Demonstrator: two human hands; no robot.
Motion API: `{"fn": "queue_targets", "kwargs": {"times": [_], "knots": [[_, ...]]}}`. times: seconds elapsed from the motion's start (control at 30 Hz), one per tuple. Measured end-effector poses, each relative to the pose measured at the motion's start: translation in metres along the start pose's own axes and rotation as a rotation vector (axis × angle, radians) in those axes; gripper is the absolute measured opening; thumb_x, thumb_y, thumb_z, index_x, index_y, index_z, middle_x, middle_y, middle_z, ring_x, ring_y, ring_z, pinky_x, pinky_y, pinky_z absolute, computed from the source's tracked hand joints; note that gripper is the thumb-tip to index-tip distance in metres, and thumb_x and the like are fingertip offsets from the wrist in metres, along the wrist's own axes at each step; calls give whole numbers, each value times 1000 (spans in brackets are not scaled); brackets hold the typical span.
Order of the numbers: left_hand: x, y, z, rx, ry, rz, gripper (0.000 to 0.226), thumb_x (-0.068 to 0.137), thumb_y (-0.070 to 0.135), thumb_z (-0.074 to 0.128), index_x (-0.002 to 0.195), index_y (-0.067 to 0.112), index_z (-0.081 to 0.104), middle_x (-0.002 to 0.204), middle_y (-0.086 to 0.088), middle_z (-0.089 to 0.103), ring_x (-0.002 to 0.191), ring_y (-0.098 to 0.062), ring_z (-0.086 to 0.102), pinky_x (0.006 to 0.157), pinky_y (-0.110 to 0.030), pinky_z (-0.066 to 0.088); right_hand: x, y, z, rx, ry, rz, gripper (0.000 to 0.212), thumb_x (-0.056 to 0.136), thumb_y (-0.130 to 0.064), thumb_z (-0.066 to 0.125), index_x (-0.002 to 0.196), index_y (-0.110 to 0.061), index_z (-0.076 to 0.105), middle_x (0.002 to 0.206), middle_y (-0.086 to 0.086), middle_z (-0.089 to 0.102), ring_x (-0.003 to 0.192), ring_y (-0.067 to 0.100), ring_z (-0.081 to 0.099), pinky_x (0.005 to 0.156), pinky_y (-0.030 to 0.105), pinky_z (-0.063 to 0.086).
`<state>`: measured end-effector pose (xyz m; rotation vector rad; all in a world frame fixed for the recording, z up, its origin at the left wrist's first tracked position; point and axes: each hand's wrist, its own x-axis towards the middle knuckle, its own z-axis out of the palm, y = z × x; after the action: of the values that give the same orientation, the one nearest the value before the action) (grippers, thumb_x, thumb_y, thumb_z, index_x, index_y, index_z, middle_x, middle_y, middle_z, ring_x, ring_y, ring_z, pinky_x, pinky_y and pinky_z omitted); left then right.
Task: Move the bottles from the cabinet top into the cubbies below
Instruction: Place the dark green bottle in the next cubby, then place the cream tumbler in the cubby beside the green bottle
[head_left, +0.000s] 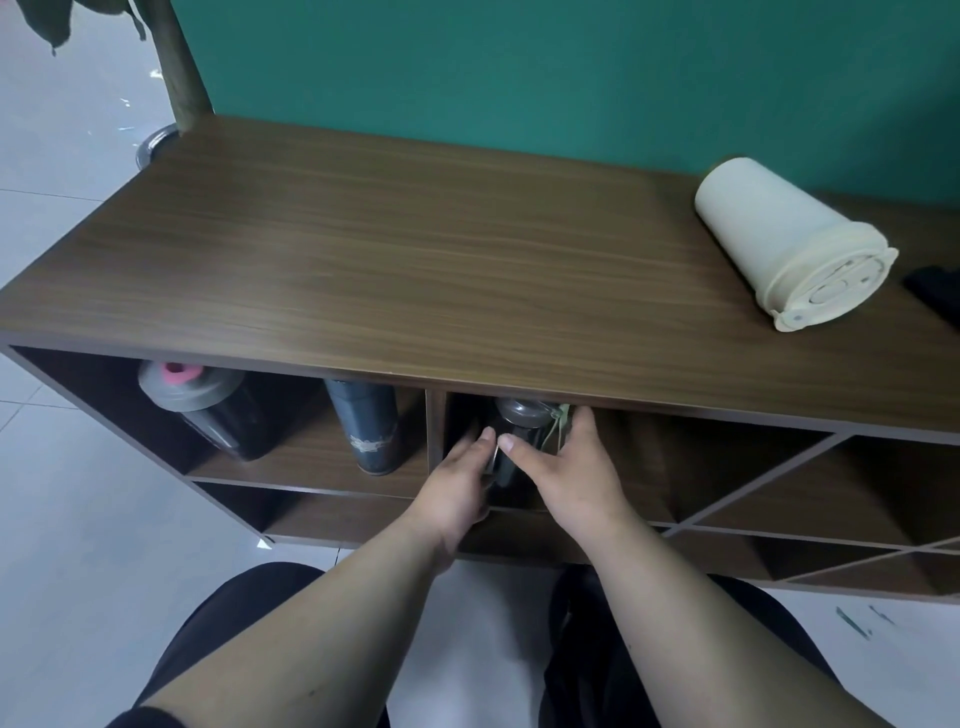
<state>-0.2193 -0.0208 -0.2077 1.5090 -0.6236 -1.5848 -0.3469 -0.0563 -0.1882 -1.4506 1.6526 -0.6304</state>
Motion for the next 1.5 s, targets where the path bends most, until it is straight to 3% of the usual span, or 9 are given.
{"fn": "queue_targets", "kwargs": {"times": [0.17,0.3,0.4,0.5,0.63,0.83,1.13,1.3,1.5], "knots": [[-8,-7,-2,86,-12,-107,56,100,54,42,150,30,40,147,1,52,119,-22,58,100,-43,43,-29,-3,-20,-115,-54,82,87,79,-35,70,154,-23,28,150,1,51,136,23,51,106,34,40],[-24,-13,4,79,-109,-115,36,101,41,48,128,19,60,125,-3,66,91,-12,63,71,-27,45,-67,-11,-58,-96,48,-53,31,90,-21,63,117,-36,67,116,-17,72,112,3,65,95,26,47],[-31,-17,8,109,-172,-69,31,98,42,53,118,24,68,117,0,72,104,-16,65,80,-31,47,-83,-30,-94,76,298,-166,25,90,-12,66,93,-35,74,89,-23,75,86,-7,67,82,16,48],[-38,-15,12,103,-224,-18,29,100,40,49,121,30,66,123,5,69,116,-15,62,88,-31,48,-73,-45,-132,71,581,-275,21,88,-17,69,97,-36,70,99,-15,72,95,7,67,86,24,51],[-39,-12,13,105,-255,50,28,101,39,47,122,32,65,126,3,70,116,-16,65,94,-34,49,-26,-58,-176,-157,713,-198,81,78,-43,76,148,-25,37,151,-1,40,143,23,35,116,47,34],[-32,-13,14,88,-293,72,43,87,53,55,121,29,66,119,1,75,113,-21,68,102,-42,49,45,-72,-191,-115,574,35,124,69,-57,80,159,-21,2,161,11,31,143,34,38,109,45,35],[-26,-15,18,92,-350,136,66,66,62,60,120,25,69,115,-2,77,110,-22,70,99,-41,49,-30,-64,-195,89,650,-253,93,68,-32,86,144,-29,34,127,-12,51,111,9,53,76,14,38],[-26,-8,31,17,-270,141,57,82,51,50,124,16,66,117,-10,76,112,-29,69,104,-50,47,-136,-60,-200,133,562,-437,91,48,-45,81,129,-56,41,124,-40,51,114,-14,52,87,9,44],[-38,-23,53,51,-205,47,46,102,44,41,124,11,64,118,-13,74,112,-33,67,105,-52,45,-178,-29,-194,35,391,-381,98,38,-52,78,131,-54,49,122,-44,55,111,-20,53,82,0,43]]}}
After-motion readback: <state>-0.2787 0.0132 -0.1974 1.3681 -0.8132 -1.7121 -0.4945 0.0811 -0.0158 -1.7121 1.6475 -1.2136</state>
